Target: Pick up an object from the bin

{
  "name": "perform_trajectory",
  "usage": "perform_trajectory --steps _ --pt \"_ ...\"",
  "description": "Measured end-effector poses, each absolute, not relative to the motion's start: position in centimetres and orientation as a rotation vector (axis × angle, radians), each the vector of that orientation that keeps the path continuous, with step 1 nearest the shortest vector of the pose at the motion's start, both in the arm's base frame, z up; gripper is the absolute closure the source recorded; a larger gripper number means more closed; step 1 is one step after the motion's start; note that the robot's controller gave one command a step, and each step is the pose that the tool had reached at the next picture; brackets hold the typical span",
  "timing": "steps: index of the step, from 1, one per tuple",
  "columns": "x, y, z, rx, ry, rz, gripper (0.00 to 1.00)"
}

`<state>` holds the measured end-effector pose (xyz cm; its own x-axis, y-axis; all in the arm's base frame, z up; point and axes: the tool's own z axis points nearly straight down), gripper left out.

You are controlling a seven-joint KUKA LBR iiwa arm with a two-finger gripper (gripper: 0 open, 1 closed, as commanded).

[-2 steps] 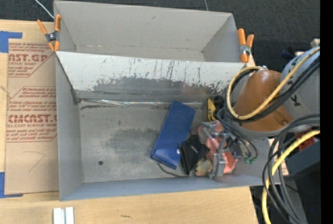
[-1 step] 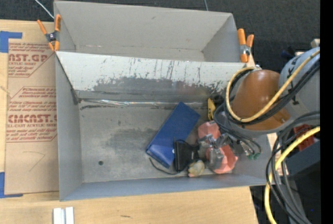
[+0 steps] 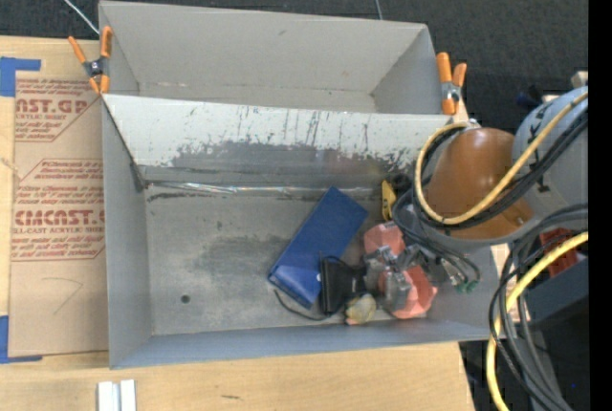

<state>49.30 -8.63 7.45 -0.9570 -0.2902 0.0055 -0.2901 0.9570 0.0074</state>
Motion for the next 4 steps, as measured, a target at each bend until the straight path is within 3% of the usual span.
perform_trajectory --steps 1,2,3,4 --pt "50.6 -8.1 13.0 0.448 -3.109 -0.010 1.00" --pt "51.7 -8.5 22.8 0.521 -3.094 -0.011 1.00" --pt "51.7 -8.5 22.8 0.521 -3.094 -0.011 0.00" --pt "51.7 -8.5 22.8 0.521 -3.094 -0.011 0.00"
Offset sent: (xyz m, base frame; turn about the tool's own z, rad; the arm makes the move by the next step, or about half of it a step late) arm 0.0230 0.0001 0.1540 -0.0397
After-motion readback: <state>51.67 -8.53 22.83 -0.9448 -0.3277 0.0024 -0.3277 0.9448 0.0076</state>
